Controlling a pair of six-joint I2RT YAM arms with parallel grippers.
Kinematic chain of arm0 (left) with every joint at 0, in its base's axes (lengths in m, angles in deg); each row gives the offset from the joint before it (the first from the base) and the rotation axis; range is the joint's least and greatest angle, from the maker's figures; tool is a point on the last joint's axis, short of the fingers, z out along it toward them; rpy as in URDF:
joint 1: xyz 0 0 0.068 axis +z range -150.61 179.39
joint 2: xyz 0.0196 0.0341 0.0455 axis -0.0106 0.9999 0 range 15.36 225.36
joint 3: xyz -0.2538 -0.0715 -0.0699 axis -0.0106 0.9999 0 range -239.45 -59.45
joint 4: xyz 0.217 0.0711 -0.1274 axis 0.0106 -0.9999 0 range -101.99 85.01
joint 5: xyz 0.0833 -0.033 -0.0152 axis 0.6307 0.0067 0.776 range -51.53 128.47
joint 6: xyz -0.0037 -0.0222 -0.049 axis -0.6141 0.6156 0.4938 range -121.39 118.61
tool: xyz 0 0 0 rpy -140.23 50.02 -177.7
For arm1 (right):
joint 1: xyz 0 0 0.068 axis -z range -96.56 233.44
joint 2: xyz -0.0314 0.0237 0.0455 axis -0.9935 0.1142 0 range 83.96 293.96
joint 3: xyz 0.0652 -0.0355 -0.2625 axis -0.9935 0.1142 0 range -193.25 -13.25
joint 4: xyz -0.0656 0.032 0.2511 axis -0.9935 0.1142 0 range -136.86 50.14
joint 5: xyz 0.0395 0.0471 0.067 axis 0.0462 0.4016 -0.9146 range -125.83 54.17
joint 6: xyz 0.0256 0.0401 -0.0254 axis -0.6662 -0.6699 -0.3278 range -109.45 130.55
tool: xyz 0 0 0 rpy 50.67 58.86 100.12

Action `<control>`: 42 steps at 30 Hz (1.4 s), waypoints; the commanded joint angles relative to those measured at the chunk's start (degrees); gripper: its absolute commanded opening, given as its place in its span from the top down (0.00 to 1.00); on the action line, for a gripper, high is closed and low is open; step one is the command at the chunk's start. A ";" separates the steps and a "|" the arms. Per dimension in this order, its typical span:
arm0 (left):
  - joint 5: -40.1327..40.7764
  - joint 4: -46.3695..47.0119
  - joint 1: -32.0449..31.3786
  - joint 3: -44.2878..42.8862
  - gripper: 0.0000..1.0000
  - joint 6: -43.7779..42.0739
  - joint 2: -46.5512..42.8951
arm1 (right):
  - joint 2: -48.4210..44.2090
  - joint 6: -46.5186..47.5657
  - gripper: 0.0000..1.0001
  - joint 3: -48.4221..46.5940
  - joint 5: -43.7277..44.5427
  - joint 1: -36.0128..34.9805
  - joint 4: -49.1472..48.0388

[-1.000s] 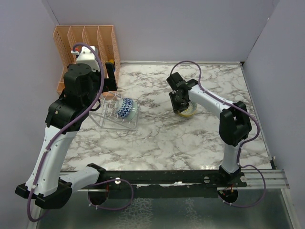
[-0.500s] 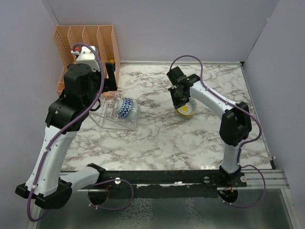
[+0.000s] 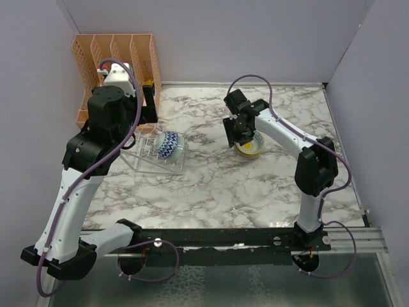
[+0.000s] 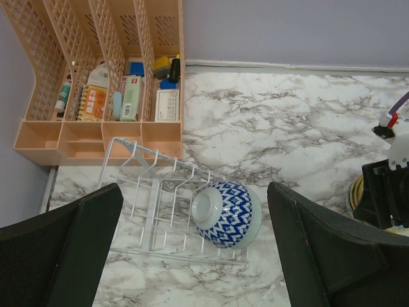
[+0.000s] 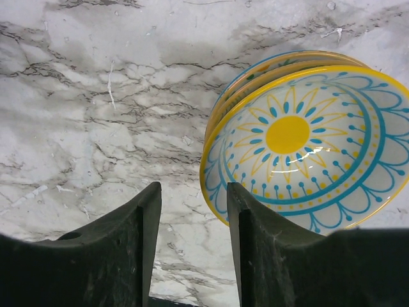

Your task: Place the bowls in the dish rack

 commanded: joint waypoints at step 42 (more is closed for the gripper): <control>0.62 0.50 -0.28 0.69 0.01 -0.14 -3.01 | -1.95 -0.82 0.99 2.56 7.40 0.25 -4.37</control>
